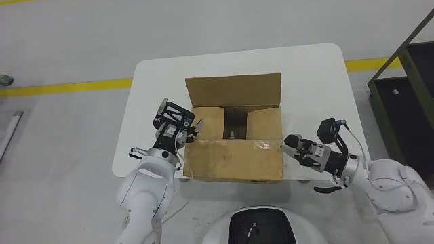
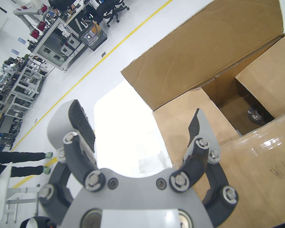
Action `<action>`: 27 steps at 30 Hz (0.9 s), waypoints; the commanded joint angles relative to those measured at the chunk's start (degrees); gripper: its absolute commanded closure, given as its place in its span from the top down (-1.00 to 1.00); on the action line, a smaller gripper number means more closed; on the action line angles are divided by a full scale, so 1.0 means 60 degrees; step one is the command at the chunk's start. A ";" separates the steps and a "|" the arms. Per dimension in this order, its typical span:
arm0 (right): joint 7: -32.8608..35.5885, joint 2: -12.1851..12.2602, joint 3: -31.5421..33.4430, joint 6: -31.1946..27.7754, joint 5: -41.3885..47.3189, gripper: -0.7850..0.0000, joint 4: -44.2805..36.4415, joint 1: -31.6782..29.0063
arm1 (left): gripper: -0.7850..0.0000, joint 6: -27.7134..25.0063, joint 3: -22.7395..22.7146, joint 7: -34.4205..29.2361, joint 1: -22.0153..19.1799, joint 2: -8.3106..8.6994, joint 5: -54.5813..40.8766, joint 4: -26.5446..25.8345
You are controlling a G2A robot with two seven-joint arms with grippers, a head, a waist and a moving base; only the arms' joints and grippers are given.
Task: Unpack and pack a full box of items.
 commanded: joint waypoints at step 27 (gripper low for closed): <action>0.0874 0.0295 -0.0616 0.0079 0.1209 -0.46 0.0149 0.0663 | 1.00 0.0000 0.0000 0.0000 0.0000 0.0000 0.0000 0.0000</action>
